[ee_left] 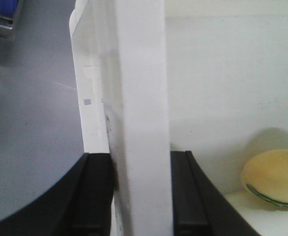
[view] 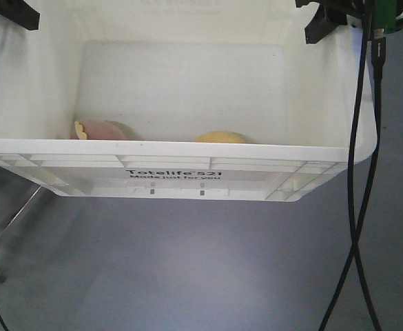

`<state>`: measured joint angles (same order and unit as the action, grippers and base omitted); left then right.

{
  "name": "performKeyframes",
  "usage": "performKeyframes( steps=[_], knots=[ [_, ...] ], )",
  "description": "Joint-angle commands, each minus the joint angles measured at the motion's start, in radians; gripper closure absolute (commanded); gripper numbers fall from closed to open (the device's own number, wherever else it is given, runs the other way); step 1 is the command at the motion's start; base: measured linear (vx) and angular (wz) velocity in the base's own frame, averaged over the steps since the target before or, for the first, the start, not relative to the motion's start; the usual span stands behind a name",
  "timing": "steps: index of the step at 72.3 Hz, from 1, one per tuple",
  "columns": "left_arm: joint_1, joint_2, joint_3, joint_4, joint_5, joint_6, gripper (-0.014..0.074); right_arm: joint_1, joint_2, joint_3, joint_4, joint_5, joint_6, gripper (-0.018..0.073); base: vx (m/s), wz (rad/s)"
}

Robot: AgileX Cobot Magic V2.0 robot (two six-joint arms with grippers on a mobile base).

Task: Place moving items into box and shelve
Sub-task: 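Hold the tote raised with both grippers while driving toward the blue-bin shelf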

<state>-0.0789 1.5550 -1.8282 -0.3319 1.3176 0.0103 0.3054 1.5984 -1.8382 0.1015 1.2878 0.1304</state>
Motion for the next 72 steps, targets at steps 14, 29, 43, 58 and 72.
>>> performKeyframes(
  steps=[14,29,43,58,72],
  knots=[
    [-0.047,-0.057,-0.044,-0.379,-0.068,0.016,0.0596,0.033,-0.048,-0.043,0.272,-0.001,-0.014,0.0564,0.44,-0.49],
    [-0.047,-0.057,-0.044,-0.379,-0.068,0.016,0.0596,0.033,-0.048,-0.043,0.272,-0.001,-0.014,0.0564,0.42,-0.50],
    [-0.047,-0.057,-0.044,-0.377,-0.068,0.016,0.0596,0.033,-0.048,-0.043,0.272,-0.001,-0.014,0.0564,0.42,-0.52],
    [-0.047,-0.057,-0.044,-0.379,-0.068,0.016,0.0596,0.033,-0.048,-0.043,0.272,-0.001,-0.014,0.0564,0.42,-0.48],
    [-0.047,-0.057,-0.044,-0.379,-0.068,0.016,0.0596,0.033,-0.048,-0.043,0.272,-0.001,-0.014,0.0564,0.44,-0.39]
  ],
)
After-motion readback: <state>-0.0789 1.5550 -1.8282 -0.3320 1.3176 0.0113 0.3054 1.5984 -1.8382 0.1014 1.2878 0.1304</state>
